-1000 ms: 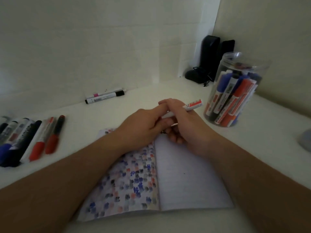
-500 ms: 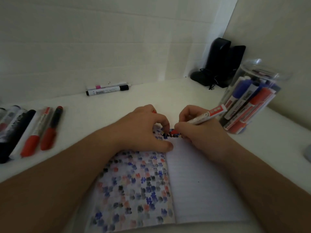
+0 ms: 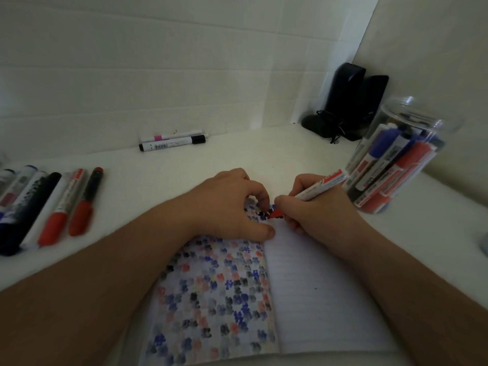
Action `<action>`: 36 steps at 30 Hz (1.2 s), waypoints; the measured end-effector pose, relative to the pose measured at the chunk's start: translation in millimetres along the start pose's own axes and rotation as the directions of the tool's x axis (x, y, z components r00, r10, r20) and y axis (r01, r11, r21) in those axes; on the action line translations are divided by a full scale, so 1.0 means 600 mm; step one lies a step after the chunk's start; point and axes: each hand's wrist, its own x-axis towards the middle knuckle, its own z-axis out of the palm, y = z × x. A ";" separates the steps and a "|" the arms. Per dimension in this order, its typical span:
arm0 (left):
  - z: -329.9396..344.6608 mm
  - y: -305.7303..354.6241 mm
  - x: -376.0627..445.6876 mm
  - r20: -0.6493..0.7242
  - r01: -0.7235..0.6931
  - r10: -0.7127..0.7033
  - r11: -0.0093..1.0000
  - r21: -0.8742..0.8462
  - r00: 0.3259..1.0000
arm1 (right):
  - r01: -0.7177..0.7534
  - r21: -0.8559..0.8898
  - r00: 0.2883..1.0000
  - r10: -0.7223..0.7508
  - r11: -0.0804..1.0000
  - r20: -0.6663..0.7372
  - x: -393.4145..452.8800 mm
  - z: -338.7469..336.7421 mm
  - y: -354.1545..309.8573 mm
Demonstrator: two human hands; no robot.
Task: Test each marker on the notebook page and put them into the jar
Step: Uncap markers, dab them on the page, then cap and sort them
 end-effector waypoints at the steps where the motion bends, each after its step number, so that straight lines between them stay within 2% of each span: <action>1: 0.000 0.000 0.000 0.002 0.003 -0.003 1.000 0.000 1.000 | -0.002 0.001 1.000 0.002 1.000 0.002 0.000 0.000 0.000; 10: 0.001 0.000 0.002 0.004 0.006 -0.006 1.000 0.024 1.000 | 0.028 -0.125 0.999 -0.032 0.992 -0.028 0.002 0.007 0.002; 16: 0.001 0.000 0.002 0.009 0.005 -0.005 1.000 0.015 1.000 | 0.001 0.021 1.000 -0.001 1.000 -0.007 0.000 0.001 0.001; 23: 0.002 -0.001 0.001 0.007 0.011 -0.011 1.000 0.021 1.000 | 0.035 -0.099 0.999 -0.036 0.994 -0.006 0.003 0.009 0.002; 30: 0.000 0.002 0.001 0.014 0.017 -0.017 1.000 0.019 1.000 | 0.011 -0.009 1.000 -0.011 1.000 -0.025 0.003 0.004 0.005; 36: 0.000 0.003 -0.001 0.007 0.012 -0.012 1.000 0.018 1.000 | 0.073 -0.072 0.997 -0.075 0.995 -0.018 0.002 0.009 0.009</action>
